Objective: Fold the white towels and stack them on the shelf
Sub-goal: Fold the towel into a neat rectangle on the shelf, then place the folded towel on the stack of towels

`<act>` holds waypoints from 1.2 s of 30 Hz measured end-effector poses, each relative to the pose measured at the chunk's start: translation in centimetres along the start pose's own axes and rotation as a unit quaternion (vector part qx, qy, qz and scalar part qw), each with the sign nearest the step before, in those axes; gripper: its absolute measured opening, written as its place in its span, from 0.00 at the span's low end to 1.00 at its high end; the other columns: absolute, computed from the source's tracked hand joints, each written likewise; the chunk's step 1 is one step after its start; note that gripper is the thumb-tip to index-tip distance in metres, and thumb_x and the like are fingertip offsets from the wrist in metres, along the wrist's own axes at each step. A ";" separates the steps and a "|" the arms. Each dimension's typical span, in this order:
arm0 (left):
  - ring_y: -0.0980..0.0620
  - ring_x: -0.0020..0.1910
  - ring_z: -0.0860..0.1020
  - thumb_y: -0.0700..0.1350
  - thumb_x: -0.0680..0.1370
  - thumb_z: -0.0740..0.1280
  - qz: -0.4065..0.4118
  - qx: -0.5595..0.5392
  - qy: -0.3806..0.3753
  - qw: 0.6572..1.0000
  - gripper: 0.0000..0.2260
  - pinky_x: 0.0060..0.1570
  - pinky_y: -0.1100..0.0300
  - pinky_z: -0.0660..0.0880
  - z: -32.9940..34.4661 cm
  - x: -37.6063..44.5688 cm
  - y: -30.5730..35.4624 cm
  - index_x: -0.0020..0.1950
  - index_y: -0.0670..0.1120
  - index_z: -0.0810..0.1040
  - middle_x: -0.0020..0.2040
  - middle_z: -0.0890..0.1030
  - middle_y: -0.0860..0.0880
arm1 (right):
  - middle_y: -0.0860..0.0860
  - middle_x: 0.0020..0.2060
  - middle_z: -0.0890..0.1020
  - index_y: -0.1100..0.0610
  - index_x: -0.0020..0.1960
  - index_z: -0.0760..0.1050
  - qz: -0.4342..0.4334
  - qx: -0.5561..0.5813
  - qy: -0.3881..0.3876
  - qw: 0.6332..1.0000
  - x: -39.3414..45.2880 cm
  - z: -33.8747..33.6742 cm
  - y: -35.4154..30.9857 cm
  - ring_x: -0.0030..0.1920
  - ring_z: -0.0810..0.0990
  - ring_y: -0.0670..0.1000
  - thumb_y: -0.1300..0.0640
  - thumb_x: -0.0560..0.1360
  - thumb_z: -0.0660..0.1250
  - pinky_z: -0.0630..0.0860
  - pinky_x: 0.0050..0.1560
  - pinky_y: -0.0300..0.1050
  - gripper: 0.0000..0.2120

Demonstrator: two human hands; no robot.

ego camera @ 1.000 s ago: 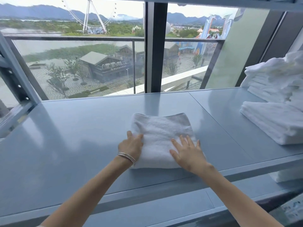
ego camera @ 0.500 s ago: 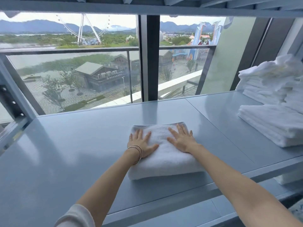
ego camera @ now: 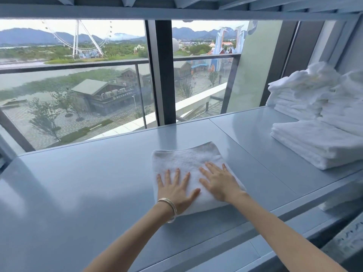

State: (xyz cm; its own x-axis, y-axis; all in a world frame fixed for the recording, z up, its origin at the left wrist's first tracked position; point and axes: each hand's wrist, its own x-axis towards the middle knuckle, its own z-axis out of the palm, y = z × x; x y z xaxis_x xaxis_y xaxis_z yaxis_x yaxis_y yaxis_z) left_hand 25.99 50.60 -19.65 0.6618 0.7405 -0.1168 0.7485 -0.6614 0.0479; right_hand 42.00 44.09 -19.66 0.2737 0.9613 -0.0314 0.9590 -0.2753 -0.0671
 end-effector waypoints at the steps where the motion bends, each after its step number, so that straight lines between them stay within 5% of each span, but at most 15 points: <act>1: 0.41 0.75 0.39 0.68 0.76 0.43 -0.001 0.000 0.002 1.000 0.32 0.69 0.38 0.35 0.0 1.3 0.5 0.77 0.57 0.43 0.77 0.41 0.48 | 0.51 0.76 0.52 0.50 0.76 0.51 0.008 -0.014 0.001 1.000 0.9 -0.3 0.8 0.76 0.48 0.48 0.45 0.81 0.45 0.41 0.74 0.55 0.25; 7: 0.40 0.75 0.41 0.68 0.76 0.42 -0.002 -0.002 0.014 1.000 0.32 0.69 0.36 0.36 -0.4 8.2 4.1 0.77 0.56 0.44 0.78 0.43 0.49 | 0.55 0.72 0.62 0.57 0.70 0.64 0.060 -0.026 0.045 0.997 1.4 -0.7 2.3 0.74 0.56 0.52 0.53 0.82 0.48 0.47 0.73 0.53 0.19; 12: 0.39 0.75 0.43 0.69 0.75 0.41 -0.003 -0.001 0.012 1.000 0.32 0.68 0.36 0.36 -1.1 12.7 6.1 0.77 0.57 0.44 0.78 0.44 0.49 | 0.52 0.75 0.55 0.57 0.75 0.53 0.078 -0.017 0.043 0.996 1.6 -0.1 5.1 0.76 0.49 0.52 0.60 0.81 0.47 0.44 0.74 0.51 0.23; 23: 0.39 0.75 0.45 0.69 0.75 0.42 0.013 -0.004 0.024 1.000 0.32 0.69 0.35 0.39 -1.6 17.8 9.9 0.77 0.57 0.45 0.78 0.45 0.49 | 0.55 0.76 0.54 0.59 0.76 0.52 0.059 0.017 -0.021 0.998 4.2 -2.2 11.4 0.76 0.48 0.53 0.56 0.83 0.48 0.45 0.73 0.51 0.22; 29: 0.42 0.75 0.50 0.65 0.77 0.46 0.020 -0.044 0.049 0.998 0.28 0.69 0.34 0.43 -3.0 17.4 12.0 0.75 0.56 0.55 0.76 0.55 0.50 | 0.53 0.75 0.58 0.57 0.75 0.57 0.064 0.095 0.062 0.991 1.3 -4.6 15.9 0.74 0.56 0.52 0.54 0.80 0.57 0.53 0.73 0.46 0.24; 36: 0.45 0.74 0.54 0.60 0.78 0.53 0.111 -0.099 0.103 0.983 0.25 0.70 0.39 0.49 -5.9 16.5 22.9 0.74 0.54 0.59 0.75 0.60 0.49 | 0.53 0.74 0.59 0.57 0.75 0.57 0.082 0.076 0.105 0.988 -2.4 -8.0 24.2 0.74 0.58 0.52 0.53 0.78 0.63 0.57 0.72 0.45 0.28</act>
State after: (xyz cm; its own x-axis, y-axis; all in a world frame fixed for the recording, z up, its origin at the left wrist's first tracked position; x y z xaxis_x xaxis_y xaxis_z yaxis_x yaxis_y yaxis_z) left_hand 54.29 48.34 -14.66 0.7890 0.6023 0.1214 0.5646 -0.7887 0.2434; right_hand 65.11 35.24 -13.23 0.4498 0.8800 0.1528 0.8825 -0.4117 -0.2274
